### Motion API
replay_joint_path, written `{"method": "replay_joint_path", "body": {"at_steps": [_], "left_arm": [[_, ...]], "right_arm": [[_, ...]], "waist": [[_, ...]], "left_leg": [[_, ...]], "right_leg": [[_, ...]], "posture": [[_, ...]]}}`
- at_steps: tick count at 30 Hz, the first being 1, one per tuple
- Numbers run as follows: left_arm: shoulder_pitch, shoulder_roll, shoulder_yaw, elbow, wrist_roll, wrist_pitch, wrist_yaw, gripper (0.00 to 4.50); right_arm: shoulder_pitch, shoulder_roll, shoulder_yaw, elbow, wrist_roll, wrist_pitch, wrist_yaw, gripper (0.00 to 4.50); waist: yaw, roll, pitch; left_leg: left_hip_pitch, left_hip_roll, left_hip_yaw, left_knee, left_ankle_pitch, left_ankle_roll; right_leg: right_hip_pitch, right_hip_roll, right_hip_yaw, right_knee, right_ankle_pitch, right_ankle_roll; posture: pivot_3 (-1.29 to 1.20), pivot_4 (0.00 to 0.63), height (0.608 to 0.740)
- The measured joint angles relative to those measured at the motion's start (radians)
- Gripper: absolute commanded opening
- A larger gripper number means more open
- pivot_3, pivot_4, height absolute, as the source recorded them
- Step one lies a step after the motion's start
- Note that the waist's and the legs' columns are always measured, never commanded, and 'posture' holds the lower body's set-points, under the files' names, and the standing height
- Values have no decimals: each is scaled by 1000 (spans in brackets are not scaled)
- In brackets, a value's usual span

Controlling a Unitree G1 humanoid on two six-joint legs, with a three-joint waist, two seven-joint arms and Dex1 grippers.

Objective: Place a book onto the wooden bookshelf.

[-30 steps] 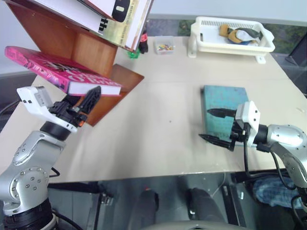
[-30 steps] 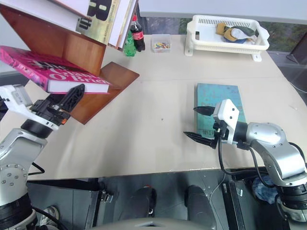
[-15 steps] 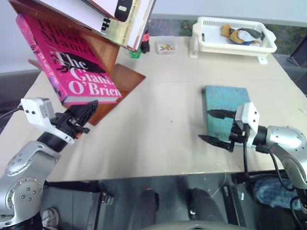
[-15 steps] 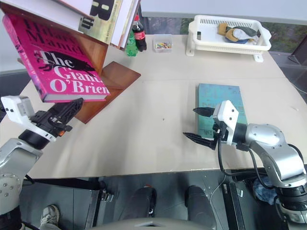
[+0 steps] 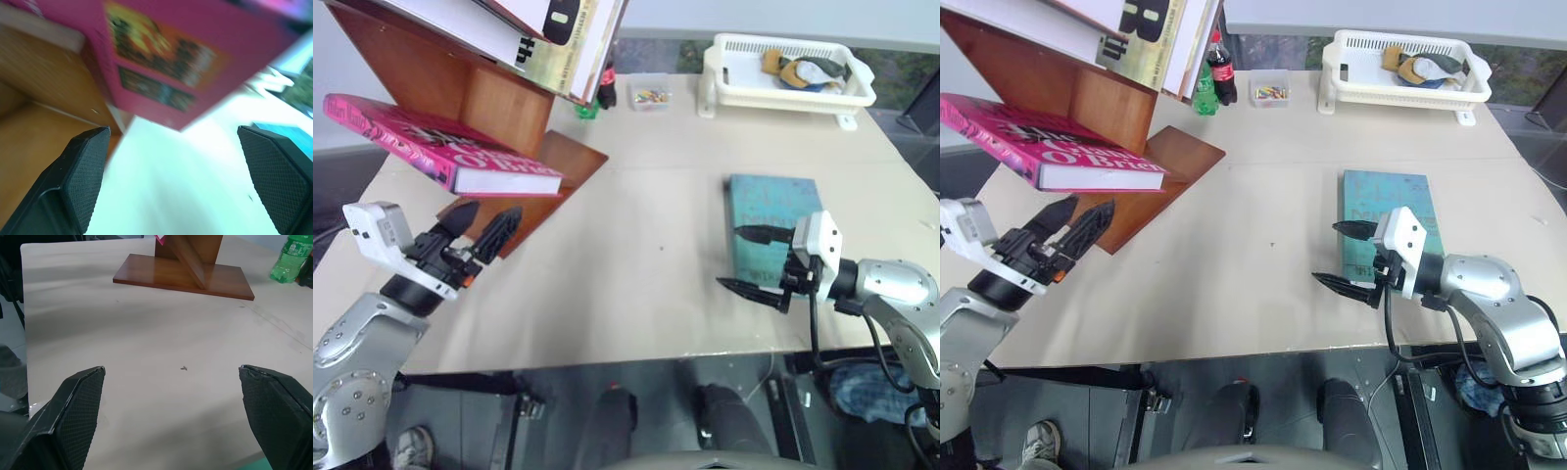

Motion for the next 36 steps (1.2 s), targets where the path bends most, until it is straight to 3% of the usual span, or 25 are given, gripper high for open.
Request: {"method": "replay_joint_path", "body": {"at_steps": [3, 7, 8, 10, 11, 16, 20, 32, 36], "left_arm": [[54, 19, -38, -18, 53, -50, -127, 3627], [33, 9, -115, -53, 71, -92, -205, 1693], [5, -3, -146, -62, 76, -99, -205, 1389], [-80, -44, -211, -66, 93, -111, -179, 241], [-130, -69, -237, -64, 102, -119, -154, 29], [-318, -138, -271, 56, 228, -185, -18, 29], [-408, -137, -257, 150, 321, -255, 40, 29], [-400, -143, -259, 195, 356, -286, 24, 29], [-333, -138, -260, 151, 318, -271, -33, 29]], "right_arm": [[5, 0, 0, 0, 0, 0, 0, 4500], [12, 0, -2, -5, 0, 1, -1, 4500], [16, -1, -3, -8, 1, 2, -3, 4500], [26, 0, -9, -27, 4, 5, -11, 4500], [31, 1, -10, -39, 9, 9, -19, 4500], [60, 26, -47, -96, 60, 16, -57, 4500], [66, 81, -78, -162, 162, 31, -96, 4500], [33, 119, -116, -203, 247, 25, -146, 4500], [17, 119, -115, -202, 246, 9, -140, 4500]], "waist": [[2, 1, 1], [7, 1, 1], [7, 1, 1], [8, 1, 1], [8, 1, 1], [1, 1, 1], [0, 2, 1], [-1, 2, 1], [0, 2, 1]], "left_leg": [[0, 0, 0, 0, 0, 0], [-1, 0, 0, 0, 0, 0], [-1, 0, 0, 0, 0, 0], [-1, 0, 0, 0, 0, 0], [-1, 0, -1, 0, 0, 0], [-1, 0, -1, 0, 0, 0], [0, 0, -2, 0, 0, 0], [1, 0, -1, 0, 0, 0], [-1, 0, -1, 0, 0, 0]], "right_leg": [[0, 0, 0, -1, 0, 1], [0, -1, 0, -1, -1, 1], [0, -1, 0, -1, -1, 1], [0, -1, 0, -1, 0, 0], [0, 0, -1, -1, 0, 0], [0, 1, -1, 0, 2, 2], [0, 1, -1, 1, 2, 3], [0, 1, 0, 1, 1, 2], [0, 1, 0, 0, 1, 2]], "posture": [[0, 150, 740], [0, 150, 740], [0, 150, 740], [0, 150, 740], [0, 150, 740], [0, 150, 740], [0, 150, 740], [0, 150, 740], [0, 150, 740]]}}
